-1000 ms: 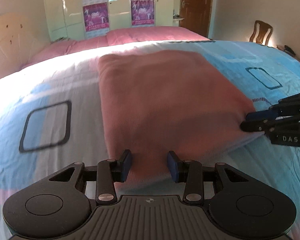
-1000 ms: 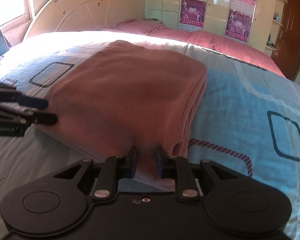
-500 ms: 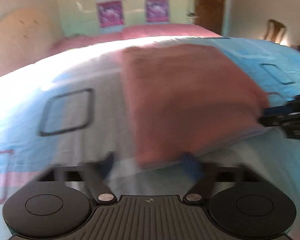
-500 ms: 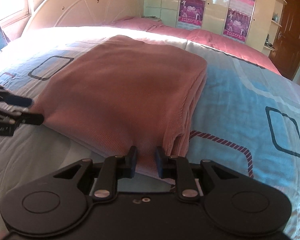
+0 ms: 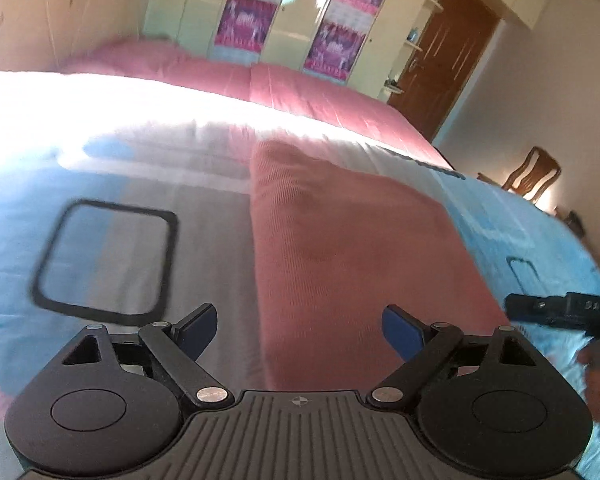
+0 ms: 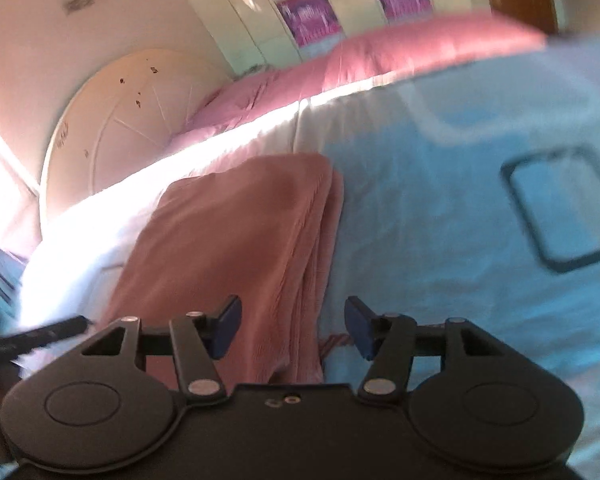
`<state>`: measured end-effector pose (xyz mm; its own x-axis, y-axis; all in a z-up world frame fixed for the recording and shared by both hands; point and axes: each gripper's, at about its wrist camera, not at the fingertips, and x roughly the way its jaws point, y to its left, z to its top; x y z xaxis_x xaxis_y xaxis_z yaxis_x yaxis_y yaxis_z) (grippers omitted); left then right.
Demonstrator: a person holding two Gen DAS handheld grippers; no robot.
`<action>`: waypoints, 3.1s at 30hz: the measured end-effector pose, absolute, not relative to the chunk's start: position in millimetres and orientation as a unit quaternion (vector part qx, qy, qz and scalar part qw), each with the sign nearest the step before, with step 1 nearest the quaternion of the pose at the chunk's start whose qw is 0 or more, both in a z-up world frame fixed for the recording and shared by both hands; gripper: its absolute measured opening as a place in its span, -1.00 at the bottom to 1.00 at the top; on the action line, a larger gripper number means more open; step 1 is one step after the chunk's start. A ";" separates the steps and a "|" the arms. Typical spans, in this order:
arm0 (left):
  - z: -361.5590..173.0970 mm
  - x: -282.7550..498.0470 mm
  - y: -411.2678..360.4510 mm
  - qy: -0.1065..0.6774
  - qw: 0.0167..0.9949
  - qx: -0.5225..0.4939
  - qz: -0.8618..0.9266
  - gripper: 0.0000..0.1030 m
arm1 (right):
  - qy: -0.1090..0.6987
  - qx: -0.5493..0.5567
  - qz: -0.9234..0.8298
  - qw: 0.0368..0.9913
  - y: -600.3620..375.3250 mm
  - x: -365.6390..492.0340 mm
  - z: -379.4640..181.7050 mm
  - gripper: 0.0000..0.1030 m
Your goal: Fold small clothes
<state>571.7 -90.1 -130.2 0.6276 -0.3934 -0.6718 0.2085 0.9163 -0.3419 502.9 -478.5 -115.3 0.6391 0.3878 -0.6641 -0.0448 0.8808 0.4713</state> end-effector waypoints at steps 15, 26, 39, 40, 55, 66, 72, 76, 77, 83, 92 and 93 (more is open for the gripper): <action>-168.9 630.8 -106.6 0.440 0.860 -0.184 -0.179 0.45 | 0.446 0.305 0.172 0.824 -488.1 552.8 -153.8 -0.01; -157.1 626.2 -105.1 0.445 0.860 -0.158 -0.194 0.37 | 0.433 0.283 0.177 0.837 -506.8 546.7 -146.0 -0.15; -163.0 623.3 -98.0 0.449 0.851 -0.181 -0.203 0.36 | 0.445 0.336 0.279 0.782 -509.9 562.1 -164.9 -0.24; -162.8 623.4 -97.4 0.450 0.850 -0.180 -0.207 0.35 | 0.444 0.325 0.278 0.788 -511.0 558.3 -163.4 -0.33; -132.9 617.6 -140.7 0.407 0.894 -0.068 -0.174 -0.37 | 0.417 0.113 0.187 0.882 -447.6 550.0 -114.4 -0.60; -83.5 605.2 -117.6 0.373 0.905 -0.029 -0.204 -0.38 | 0.370 0.059 0.169 0.912 -408.1 529.1 -61.3 -0.61; -73.0 599.6 -52.7 0.366 0.908 -0.037 -0.201 -0.38 | 0.361 0.046 0.172 0.916 -356.6 518.2 -43.4 -0.61; -74.7 598.4 6.2 0.373 0.907 -0.040 -0.189 -0.38 | 0.362 0.044 0.183 0.913 -302.2 521.9 -42.7 -0.61; -75.7 597.5 24.7 0.376 0.907 -0.042 -0.184 -0.38 | 0.364 0.044 0.186 0.912 -289.1 521.8 -43.9 -0.61; -93.3 595.3 114.6 0.400 0.900 -0.051 -0.164 -0.38 | 0.381 0.054 0.208 0.899 -209.3 528.1 -64.2 -0.61; -143.0 599.4 181.0 0.417 0.891 -0.080 -0.163 0.11 | 0.422 0.057 0.181 0.886 -164.1 533.0 -104.6 -0.61; -145.5 600.2 180.7 0.415 0.892 -0.079 -0.163 0.18 | 0.430 0.060 0.170 0.885 -167.5 534.8 -110.1 -0.60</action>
